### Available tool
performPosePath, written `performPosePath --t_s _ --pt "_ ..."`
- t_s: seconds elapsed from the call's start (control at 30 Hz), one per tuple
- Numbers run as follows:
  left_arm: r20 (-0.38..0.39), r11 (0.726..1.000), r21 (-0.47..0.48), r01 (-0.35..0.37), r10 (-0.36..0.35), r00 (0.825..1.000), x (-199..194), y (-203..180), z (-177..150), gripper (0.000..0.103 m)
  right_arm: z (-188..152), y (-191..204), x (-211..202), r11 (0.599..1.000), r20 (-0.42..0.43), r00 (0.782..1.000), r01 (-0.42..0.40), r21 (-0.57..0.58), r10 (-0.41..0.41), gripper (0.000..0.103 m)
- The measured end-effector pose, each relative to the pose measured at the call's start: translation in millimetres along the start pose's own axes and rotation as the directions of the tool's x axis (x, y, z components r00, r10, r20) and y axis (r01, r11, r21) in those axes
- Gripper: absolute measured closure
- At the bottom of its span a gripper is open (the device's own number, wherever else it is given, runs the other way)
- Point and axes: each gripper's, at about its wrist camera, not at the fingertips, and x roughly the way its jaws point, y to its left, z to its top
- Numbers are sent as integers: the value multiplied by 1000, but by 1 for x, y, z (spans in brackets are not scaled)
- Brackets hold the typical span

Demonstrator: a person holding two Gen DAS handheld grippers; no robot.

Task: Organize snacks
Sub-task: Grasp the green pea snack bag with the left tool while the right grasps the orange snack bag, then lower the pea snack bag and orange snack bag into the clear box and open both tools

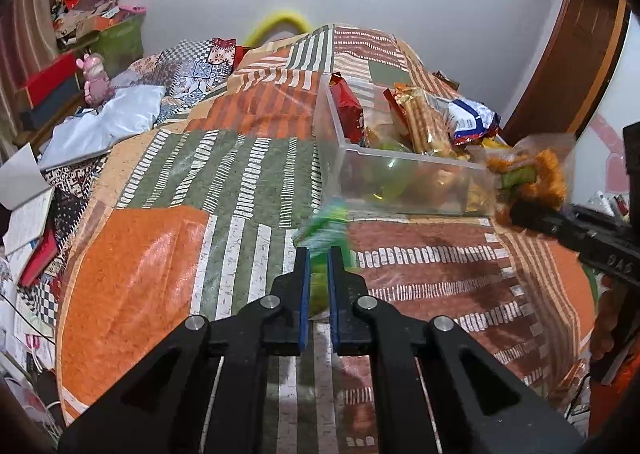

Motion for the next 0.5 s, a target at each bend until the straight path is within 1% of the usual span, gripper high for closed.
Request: performPosePath --t_s 0.1,0.13,0.17,0.2,0.23,0.27,0.3,0.33,0.43,0.5 --pt "-24 1000 5 -14 14 1000 5 -1 -2 94 1 -2 -4 1000 13 1000 -3 10 2 77" --pt "-34 1000 4 -12 12 999 7 0 -3 90 1 -2 -5 1000 16 1000 -4 14 3 77" --pt "-44 1000 0 -12 12 999 9 1 -4 81 2 -3 -6 1000 21 1000 -3 18 3 77" --pt "-54 1000 -8 -9 9 998 12 2 -5 76 2 -4 -7 1000 25 1000 -2 21 1 77" --pt "-59 1000 -13 -7 7 998 13 2 -6 65 2 -5 -8 1000 29 1000 -2 25 1 77" --pt "-64 1000 -16 -5 4 998 15 2 -7 56 2 -6 -9 1000 33 999 -1 30 0 77" --pt "-70 1000 -19 1 -3 998 17 2 -8 54 3 -8 -10 999 37 999 -1 33 0 77" --pt "-78 1000 -21 6 -8 997 19 2 -8 49 3 -9 -12 999 40 999 1 36 -2 77" --pt "-104 1000 -21 23 -25 994 31 -2 -8 42 4 -11 -15 999 49 999 5 43 -7 77" --pt "-133 1000 -22 21 -24 991 45 -4 -7 42 4 -13 -15 999 54 999 7 50 -10 77"
